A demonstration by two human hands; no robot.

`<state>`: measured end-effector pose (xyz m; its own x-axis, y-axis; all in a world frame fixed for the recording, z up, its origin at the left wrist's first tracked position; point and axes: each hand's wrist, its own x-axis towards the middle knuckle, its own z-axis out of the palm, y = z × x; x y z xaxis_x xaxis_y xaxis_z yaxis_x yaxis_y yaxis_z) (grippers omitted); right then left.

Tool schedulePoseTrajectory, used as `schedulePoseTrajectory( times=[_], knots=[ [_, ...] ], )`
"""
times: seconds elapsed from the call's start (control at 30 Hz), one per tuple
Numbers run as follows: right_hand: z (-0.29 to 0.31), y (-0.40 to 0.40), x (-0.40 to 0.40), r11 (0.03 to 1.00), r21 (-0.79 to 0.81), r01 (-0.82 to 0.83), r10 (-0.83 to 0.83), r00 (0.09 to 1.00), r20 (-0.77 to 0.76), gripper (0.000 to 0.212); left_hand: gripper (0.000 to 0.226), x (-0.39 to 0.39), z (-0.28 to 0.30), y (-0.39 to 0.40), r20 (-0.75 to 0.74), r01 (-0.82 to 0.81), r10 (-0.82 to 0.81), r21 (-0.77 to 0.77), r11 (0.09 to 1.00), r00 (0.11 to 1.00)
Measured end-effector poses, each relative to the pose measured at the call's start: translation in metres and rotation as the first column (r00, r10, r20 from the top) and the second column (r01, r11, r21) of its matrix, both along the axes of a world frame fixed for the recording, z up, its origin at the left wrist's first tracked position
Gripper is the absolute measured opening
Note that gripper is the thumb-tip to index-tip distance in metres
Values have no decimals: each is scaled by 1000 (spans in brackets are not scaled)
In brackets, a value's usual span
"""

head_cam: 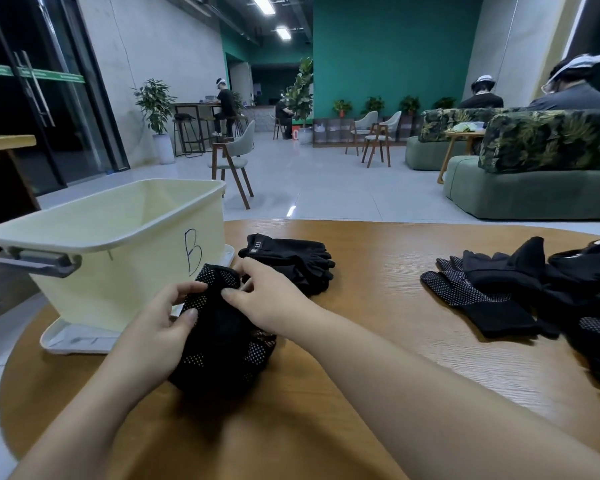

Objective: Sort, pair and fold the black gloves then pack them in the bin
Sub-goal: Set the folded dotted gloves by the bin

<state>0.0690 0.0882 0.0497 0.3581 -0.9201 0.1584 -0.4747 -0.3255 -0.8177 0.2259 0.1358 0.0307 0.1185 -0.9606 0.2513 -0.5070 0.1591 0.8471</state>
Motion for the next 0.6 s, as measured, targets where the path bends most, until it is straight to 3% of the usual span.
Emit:
schedulePoseTrajectory(
  times=[0.13,0.23,0.33,0.43,0.5,0.6],
  knots=[
    [-9,-9,14,997,56,49,-41,991,-130,26,27,15,-15,-17,315,-126,107,41,991,943],
    [-18,-9,18,996,-17,93,-94,960,-264,37,27,16,-20,-21,535,-210,145,62,976,832],
    [-21,-6,15,977,-177,117,-176,914,-367,40,35,9,-18,-16,559,-116,106,-18,993,822],
    [-25,0,5,965,-256,65,-167,900,-402,37,50,-5,-20,-7,590,34,-85,97,995,803],
    [-29,5,-4,970,-245,9,-117,896,-429,35,52,-11,-22,-4,656,24,-144,189,982,741],
    [-35,13,-25,970,-240,-27,-71,918,-390,37,51,-17,-17,1,714,-15,-125,186,982,689]
  ],
)
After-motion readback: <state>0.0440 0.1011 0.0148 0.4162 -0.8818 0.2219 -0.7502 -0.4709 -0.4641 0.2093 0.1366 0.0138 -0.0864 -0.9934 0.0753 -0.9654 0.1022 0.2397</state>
